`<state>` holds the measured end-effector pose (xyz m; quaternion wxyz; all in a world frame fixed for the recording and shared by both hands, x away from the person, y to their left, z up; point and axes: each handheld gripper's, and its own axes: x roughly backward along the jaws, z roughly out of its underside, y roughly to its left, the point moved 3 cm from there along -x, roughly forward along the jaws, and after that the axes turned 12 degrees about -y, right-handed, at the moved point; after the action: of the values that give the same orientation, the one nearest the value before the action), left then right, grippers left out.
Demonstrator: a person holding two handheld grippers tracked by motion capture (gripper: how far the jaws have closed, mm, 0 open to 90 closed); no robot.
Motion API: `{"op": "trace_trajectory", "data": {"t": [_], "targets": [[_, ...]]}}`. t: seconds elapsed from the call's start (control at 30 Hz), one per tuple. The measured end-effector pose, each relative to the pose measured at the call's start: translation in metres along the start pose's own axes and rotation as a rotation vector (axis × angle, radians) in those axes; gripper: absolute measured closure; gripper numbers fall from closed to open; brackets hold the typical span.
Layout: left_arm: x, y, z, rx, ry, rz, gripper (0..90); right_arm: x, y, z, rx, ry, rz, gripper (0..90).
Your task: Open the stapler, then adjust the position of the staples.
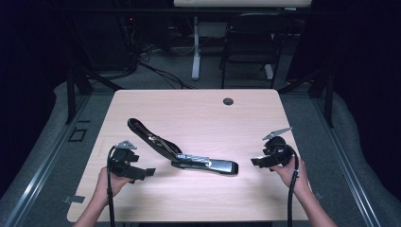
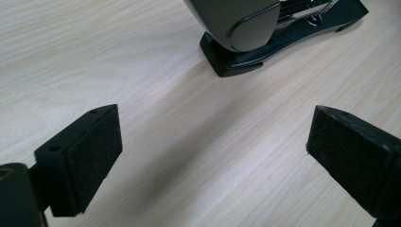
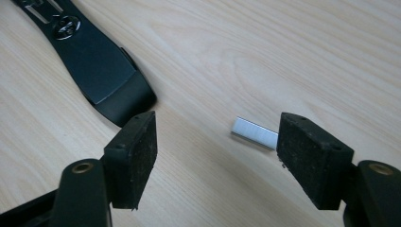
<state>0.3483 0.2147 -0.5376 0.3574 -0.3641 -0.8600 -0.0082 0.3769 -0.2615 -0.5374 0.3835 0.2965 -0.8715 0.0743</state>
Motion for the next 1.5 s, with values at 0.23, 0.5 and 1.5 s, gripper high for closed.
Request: {"op": "trace_trajectory", "data": {"t": [0.23,0.5,1.5], "targets": [[0.001,0.005,0.001,0.002,-0.011,-0.009,0.3,-0.004,-0.012,0.005,-0.019,0.069,0.048,14.3],[-0.001,0.009,0.004,0.007,0.007,-0.014,0.3,-0.001,-0.021,0.003,-0.042,0.049,0.099,13.3],[-0.003,0.014,0.005,0.018,0.016,-0.046,0.0,-0.04,-0.035,-0.005,-0.158,0.126,0.146,17.4]]}}
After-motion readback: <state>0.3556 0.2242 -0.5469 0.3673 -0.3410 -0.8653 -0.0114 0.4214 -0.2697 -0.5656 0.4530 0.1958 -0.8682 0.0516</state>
